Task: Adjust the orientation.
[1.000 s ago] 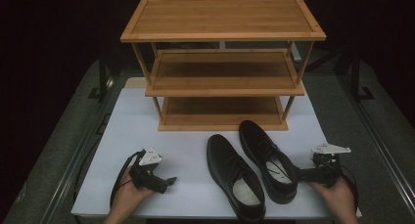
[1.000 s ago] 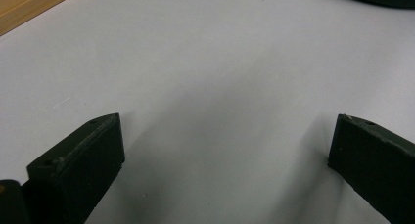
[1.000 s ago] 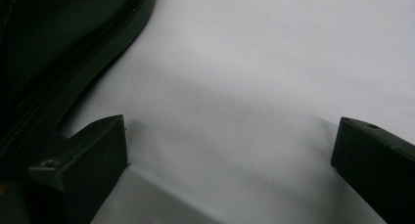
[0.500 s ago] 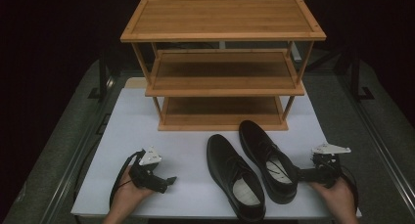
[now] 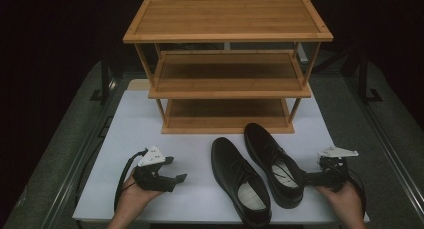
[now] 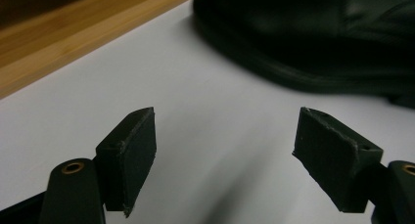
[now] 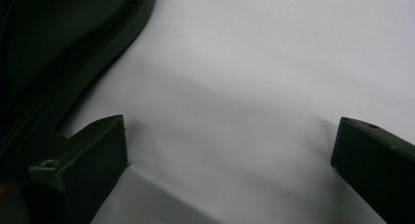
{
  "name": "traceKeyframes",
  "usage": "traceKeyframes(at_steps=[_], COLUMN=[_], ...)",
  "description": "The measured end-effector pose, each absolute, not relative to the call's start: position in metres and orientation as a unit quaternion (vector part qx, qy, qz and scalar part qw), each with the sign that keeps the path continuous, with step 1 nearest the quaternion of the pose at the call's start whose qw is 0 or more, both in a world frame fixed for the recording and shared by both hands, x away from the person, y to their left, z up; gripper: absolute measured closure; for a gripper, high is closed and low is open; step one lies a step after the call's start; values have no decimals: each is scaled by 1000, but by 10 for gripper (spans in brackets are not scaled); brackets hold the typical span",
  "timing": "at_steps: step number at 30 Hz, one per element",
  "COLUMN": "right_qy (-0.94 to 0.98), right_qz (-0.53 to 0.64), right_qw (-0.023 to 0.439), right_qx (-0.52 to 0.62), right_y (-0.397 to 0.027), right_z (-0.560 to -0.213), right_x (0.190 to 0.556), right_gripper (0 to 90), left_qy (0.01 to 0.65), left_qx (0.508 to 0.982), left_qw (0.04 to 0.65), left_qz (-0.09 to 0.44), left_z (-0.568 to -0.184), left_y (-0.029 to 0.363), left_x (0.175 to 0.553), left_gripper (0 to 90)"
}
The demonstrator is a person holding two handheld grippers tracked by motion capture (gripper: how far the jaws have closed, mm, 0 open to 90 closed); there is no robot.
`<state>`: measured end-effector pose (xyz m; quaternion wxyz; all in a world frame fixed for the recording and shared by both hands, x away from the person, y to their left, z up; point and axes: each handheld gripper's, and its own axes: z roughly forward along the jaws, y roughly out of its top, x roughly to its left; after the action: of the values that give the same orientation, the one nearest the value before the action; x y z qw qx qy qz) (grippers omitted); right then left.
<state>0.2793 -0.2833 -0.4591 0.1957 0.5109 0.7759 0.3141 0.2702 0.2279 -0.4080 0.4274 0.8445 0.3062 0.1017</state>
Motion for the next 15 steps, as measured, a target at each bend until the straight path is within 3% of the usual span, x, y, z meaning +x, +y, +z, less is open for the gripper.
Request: traceKeyframes(at_steps=[3,8,11,12,15], right_qy=[775,776,776,776,776], right_qz=[315,314,314,314,314], right_qw=[195,196,196,196,195], right_qx=[512,511,511,511,511], right_y=[-283,-283,-283,-283,-283], right_z=[-459,-459,-459,-459,-459], right_x=[279,279,279,279,279], right_gripper=[0,0,0,0,0], left_qy=[291,269,269,270,270], left_qx=[843,845,847,847,848], left_qw=[443,455,450,449,448], left_qz=[93,85,89,92,87], left_z=[-399,-392,-391,-391,-393], left_y=[214,196,190,188,186], left_x=[265,264,272,276,288], left_gripper=[235,324,506,506,745])
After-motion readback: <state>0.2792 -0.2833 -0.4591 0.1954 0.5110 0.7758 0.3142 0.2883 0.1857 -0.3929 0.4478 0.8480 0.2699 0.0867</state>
